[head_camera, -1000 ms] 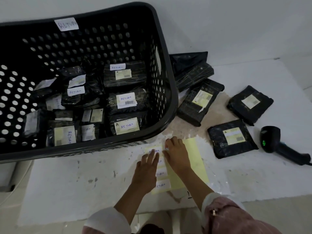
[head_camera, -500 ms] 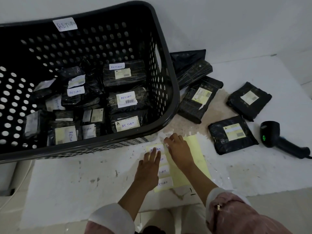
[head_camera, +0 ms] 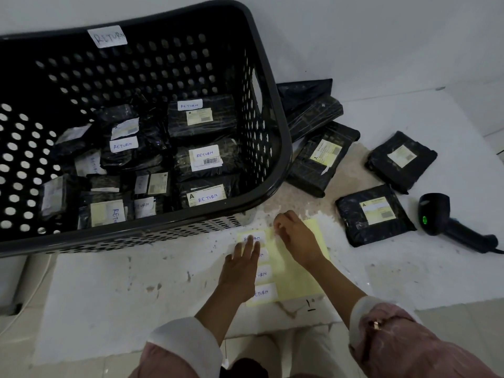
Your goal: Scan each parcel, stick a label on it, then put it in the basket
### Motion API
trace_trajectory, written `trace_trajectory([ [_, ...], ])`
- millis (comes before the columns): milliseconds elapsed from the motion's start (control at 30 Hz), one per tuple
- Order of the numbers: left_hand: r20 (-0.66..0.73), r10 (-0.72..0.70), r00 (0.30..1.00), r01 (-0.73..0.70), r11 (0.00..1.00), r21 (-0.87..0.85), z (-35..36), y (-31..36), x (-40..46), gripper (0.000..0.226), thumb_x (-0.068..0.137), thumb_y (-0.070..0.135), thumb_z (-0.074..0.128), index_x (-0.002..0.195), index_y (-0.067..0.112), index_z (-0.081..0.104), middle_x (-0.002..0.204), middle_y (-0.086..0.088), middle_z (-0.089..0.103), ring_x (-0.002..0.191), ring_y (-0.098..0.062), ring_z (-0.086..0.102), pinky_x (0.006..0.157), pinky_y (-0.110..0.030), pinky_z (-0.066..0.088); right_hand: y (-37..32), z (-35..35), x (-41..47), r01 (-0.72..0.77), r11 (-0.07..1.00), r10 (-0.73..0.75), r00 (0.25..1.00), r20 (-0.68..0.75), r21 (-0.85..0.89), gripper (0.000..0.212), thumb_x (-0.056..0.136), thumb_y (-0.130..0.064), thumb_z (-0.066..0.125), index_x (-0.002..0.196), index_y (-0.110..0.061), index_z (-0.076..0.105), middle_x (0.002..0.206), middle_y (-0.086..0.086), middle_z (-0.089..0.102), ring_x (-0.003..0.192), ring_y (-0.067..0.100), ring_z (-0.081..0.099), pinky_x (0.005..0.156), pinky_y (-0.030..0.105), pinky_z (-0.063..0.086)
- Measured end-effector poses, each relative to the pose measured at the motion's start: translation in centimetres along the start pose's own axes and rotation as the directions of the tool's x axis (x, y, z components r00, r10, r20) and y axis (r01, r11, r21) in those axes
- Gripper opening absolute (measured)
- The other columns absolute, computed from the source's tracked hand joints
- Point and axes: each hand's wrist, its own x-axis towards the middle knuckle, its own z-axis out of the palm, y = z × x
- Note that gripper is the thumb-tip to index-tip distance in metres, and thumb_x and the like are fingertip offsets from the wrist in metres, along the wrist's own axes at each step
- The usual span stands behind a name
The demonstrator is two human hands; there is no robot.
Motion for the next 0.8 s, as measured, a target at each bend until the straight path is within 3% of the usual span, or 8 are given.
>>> trace_trajectory([
  [100,0.007,-0.002,1.0,0.002,1.0,-0.005,-0.1,0.1,0.0,0.099,0.085,0.003,0.059,0.15,0.014,-0.015,0.157,-0.004,-0.026,0.147,-0.03,-0.01,0.119,-0.043,0.017,0.7,-0.7,-0.5,-0.08,0.971,0.095,0.994,-0.058,0.225,0.014,0.092,0.003,0.049,0.088,-0.009,0.054,0.093,0.004,0.048,0.07,0.022,0.055,0.066,0.033,0.049],
  [233,0.0,-0.002,1.0,0.002,1.0,0.002,-0.2,0.3,-0.2,0.097,0.085,0.001,0.056,0.15,0.014,-0.015,0.156,-0.004,-0.027,0.147,-0.03,-0.01,0.119,-0.042,0.016,1.1,-1.7,-1.2,-0.185,0.873,0.234,0.971,-0.055,0.452,0.012,0.094,0.003,0.049,0.088,-0.006,0.054,0.096,0.009,0.055,0.085,0.025,0.059,0.068,0.036,0.058],
  [367,0.012,-0.006,1.0,0.006,1.0,-0.003,-0.4,0.3,-0.3,0.098,0.085,-0.001,0.056,0.15,0.014,-0.016,0.156,-0.003,-0.028,0.147,-0.029,-0.011,0.12,-0.042,0.015,1.3,-3.0,-1.5,-0.231,0.716,0.363,0.929,-0.069,0.659,0.011,0.098,-0.002,0.049,0.089,-0.007,0.053,0.096,0.002,0.056,0.077,0.01,0.057,0.066,0.027,0.058],
  [467,0.015,-0.005,1.0,0.005,1.0,-0.002,-0.4,0.3,-0.3,0.098,0.085,-0.001,0.056,0.15,0.015,-0.015,0.156,-0.003,-0.027,0.147,-0.029,-0.011,0.12,-0.042,0.015,1.3,-3.9,-1.7,-0.227,0.62,0.374,0.927,-0.029,0.751,0.013,0.099,-0.006,0.049,0.087,-0.011,0.052,0.098,0.005,0.054,0.077,0.014,0.055,0.074,0.035,0.059],
  [600,0.021,0.008,1.0,-0.008,1.0,0.02,-0.5,0.1,-0.2,0.096,0.085,0.001,0.055,0.151,0.015,-0.014,0.157,-0.002,-0.026,0.148,-0.028,-0.008,0.117,-0.042,0.021,0.5,-4.8,-2.3,-0.17,0.604,0.354,0.933,-0.071,0.779,0.011,0.099,-0.013,0.05,0.088,-0.011,0.053,0.102,0.014,0.053,0.082,0.018,0.056,0.074,0.035,0.059],
  [700,0.031,0.011,0.999,-0.012,0.999,0.04,-0.6,0.1,0.0,0.095,0.085,0.001,0.053,0.151,0.016,-0.015,0.157,-0.001,-0.027,0.148,-0.027,-0.006,0.116,-0.041,0.026,0.4,-6.3,-2.8,-0.136,0.534,0.448,0.883,-0.143,0.835,0.011,0.098,-0.011,0.051,0.087,-0.012,0.05,0.105,0.013,0.055,0.088,0.02,0.06,0.074,0.033,0.059],
  [800,0.03,0.017,0.999,-0.018,1.0,0.023,-0.9,0.2,0.0,0.086,0.09,0.005,0.049,0.152,0.016,-0.01,0.158,-0.001,-0.023,0.148,-0.027,-0.003,0.114,-0.038,0.027,1.0,-8.3,-3.7,-0.144,0.472,0.543,0.825,-0.158,0.869,0.013,0.097,-0.006,0.05,0.086,-0.012,0.048,0.109,0.011,0.059,0.095,0.02,0.061,0.083,0.036,0.057],
])
